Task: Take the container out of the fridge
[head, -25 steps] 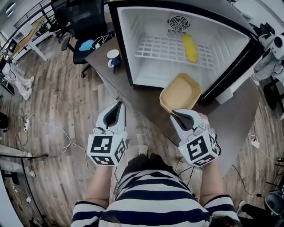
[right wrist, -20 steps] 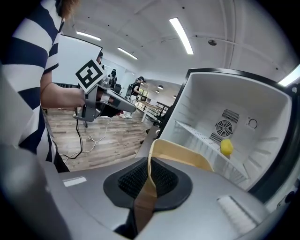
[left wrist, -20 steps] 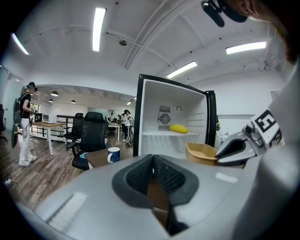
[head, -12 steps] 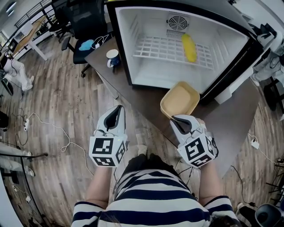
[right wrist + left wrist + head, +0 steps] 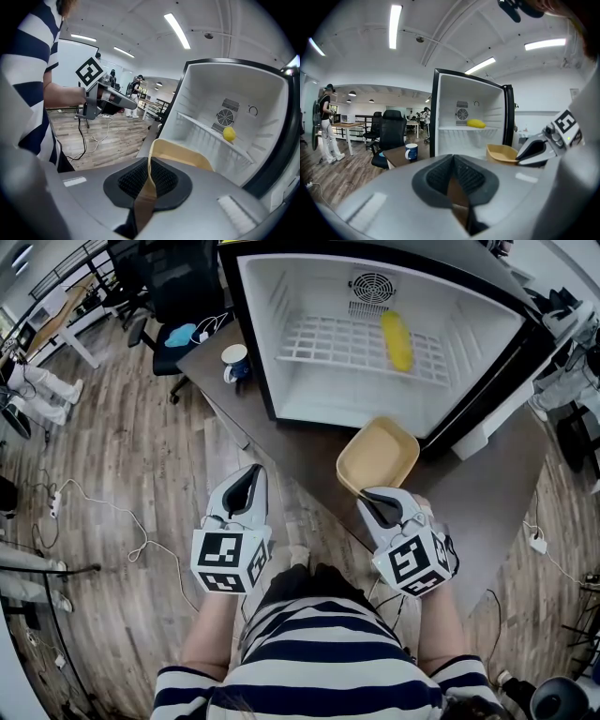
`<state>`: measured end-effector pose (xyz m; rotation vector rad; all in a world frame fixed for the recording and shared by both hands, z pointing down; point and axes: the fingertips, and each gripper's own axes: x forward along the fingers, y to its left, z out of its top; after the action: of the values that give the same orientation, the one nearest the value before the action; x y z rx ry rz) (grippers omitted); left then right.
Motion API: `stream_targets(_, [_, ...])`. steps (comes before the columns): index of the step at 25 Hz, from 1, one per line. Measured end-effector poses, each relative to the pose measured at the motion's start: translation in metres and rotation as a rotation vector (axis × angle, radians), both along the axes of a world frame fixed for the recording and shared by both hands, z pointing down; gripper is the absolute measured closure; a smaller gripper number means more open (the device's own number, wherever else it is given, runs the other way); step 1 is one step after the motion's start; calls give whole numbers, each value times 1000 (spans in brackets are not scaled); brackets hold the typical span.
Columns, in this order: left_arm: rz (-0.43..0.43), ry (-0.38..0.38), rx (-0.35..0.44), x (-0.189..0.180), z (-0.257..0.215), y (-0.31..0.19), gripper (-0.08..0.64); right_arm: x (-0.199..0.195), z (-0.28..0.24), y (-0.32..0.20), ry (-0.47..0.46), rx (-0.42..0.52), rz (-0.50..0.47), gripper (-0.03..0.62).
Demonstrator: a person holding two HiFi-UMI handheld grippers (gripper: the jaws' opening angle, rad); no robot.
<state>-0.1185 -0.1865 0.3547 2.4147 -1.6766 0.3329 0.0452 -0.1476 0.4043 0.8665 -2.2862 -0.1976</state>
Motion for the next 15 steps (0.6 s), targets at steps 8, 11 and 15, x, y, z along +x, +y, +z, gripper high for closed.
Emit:
stream_targets(8, [-9,2,4,-4,1,-4,560,-3,-5,2,-17,-1,-7,572])
stream_targets(11, [-11,4,5,-6,0,-4,560,-4,-6,4,-17,-6,-9,572])
stream_targets(15, [-15,6,8,-9,-1,-3,560,-7,-7,8,-17,-8,-13,571])
